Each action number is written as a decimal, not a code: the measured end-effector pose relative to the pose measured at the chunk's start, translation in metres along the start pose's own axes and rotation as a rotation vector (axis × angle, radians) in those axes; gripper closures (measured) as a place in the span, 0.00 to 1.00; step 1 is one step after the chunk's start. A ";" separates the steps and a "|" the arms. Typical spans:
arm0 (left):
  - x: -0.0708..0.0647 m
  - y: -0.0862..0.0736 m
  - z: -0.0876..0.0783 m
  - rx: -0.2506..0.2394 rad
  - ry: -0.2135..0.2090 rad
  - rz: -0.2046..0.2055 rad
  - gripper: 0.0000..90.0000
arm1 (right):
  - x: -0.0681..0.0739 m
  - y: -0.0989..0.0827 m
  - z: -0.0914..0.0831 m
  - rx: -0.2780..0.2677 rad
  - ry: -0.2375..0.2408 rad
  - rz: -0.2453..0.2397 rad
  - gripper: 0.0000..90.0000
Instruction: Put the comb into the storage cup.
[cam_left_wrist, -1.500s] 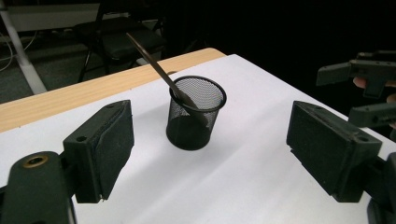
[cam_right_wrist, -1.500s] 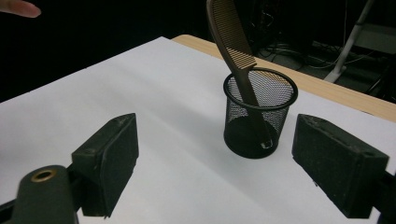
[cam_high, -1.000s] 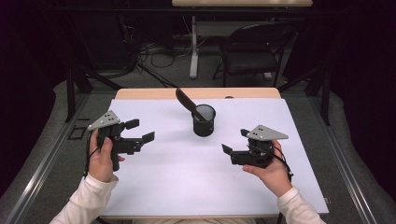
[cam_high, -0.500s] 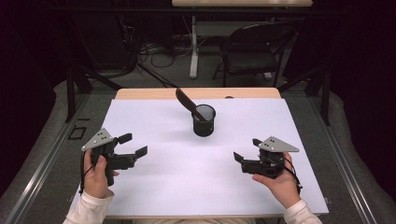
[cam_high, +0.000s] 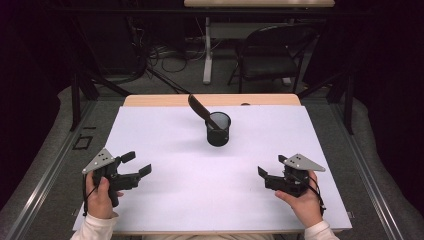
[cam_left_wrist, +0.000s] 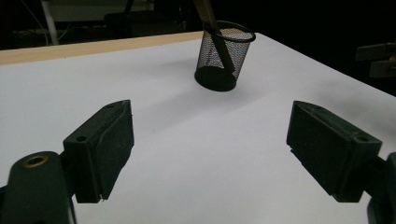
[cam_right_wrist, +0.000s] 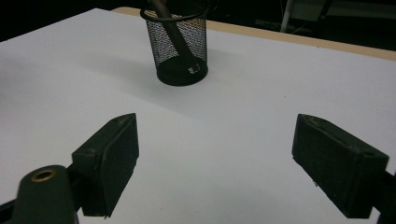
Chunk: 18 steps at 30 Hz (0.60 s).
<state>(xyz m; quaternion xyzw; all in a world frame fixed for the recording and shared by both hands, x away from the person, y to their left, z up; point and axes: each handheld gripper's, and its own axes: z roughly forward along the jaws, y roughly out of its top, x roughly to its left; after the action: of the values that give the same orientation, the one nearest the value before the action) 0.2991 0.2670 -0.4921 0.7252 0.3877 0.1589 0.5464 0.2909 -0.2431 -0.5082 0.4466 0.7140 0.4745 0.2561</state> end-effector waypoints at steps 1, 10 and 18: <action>0.001 -0.001 -0.001 -0.007 0.003 -0.003 0.17 | 0.000 0.000 0.000 0.000 0.000 0.000 0.16; 0.010 -0.013 -0.003 -0.034 0.020 -0.019 0.17 | -0.006 -0.012 0.005 -0.001 -0.027 0.017 0.16; 0.015 -0.020 -0.001 -0.041 0.029 -0.027 0.17 | -0.014 -0.022 0.008 0.009 -0.058 0.044 0.17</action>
<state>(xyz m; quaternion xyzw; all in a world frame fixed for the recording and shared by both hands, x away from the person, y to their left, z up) 0.3004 0.2812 -0.5131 0.7061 0.4021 0.1699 0.5576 0.2953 -0.2546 -0.5323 0.4770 0.6984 0.4637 0.2639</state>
